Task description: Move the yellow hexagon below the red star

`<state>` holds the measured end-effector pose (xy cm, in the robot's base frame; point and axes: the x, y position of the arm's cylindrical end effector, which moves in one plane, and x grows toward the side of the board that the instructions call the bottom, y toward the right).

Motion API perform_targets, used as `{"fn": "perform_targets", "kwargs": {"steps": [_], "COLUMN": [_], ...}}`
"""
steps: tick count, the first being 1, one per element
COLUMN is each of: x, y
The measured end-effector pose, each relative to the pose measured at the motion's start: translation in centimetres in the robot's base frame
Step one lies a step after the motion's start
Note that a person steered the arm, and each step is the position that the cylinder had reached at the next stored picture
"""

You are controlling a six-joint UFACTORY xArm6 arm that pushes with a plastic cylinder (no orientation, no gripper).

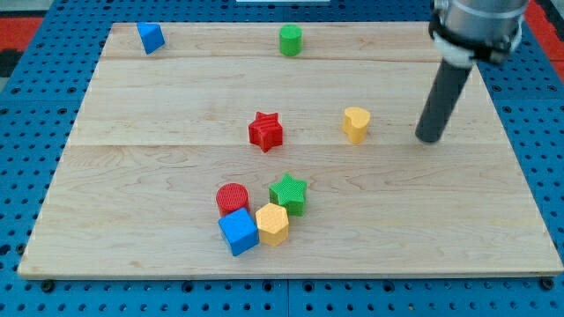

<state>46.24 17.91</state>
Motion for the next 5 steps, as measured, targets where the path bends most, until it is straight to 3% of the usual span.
{"fn": "perform_targets", "kwargs": {"steps": [2, 3, 5], "x": [12.9, 13.1, 8.9], "y": [-7.3, -13.9, -20.4]}}
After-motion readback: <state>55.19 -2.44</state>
